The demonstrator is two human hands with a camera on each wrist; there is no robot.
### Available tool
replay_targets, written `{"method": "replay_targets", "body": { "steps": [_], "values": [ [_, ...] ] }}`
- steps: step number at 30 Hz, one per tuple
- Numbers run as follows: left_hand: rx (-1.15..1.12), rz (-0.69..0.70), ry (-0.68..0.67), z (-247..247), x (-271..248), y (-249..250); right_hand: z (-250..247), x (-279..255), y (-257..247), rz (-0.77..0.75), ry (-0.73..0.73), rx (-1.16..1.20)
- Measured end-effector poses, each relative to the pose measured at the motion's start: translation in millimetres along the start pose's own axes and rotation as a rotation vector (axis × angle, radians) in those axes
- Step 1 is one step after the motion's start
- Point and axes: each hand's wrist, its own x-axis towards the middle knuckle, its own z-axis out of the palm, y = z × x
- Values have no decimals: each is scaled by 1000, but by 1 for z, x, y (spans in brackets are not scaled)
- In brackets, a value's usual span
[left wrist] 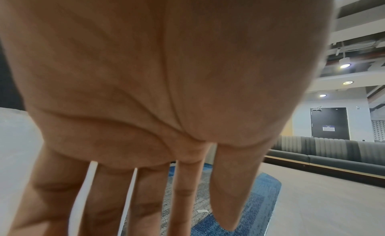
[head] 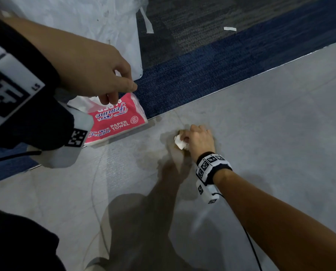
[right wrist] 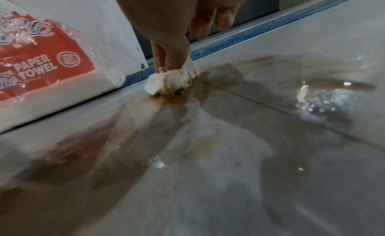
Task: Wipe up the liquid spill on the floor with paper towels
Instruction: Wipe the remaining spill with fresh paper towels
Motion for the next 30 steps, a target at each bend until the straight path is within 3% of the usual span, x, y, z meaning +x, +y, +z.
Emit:
{"method": "replay_targets", "body": {
  "steps": [5,8,11,16,25,30],
  "values": [
    [2,10,0,0,1,1,-9,-14,18,-109,-83,171],
    [6,17,-1,-2,0,1,-15,-13,40,54,61,267],
    [24,31,-14,-3,1,1,-18,-10,59,200,173,172],
    [48,43,-25,-2,1,-1,-12,-21,66,327,126,89],
    [-14,76,15,1,4,-2,13,-54,41,88,45,325],
    [-20,97,31,4,4,-4,3,-48,72,339,180,356]
  ]
}}
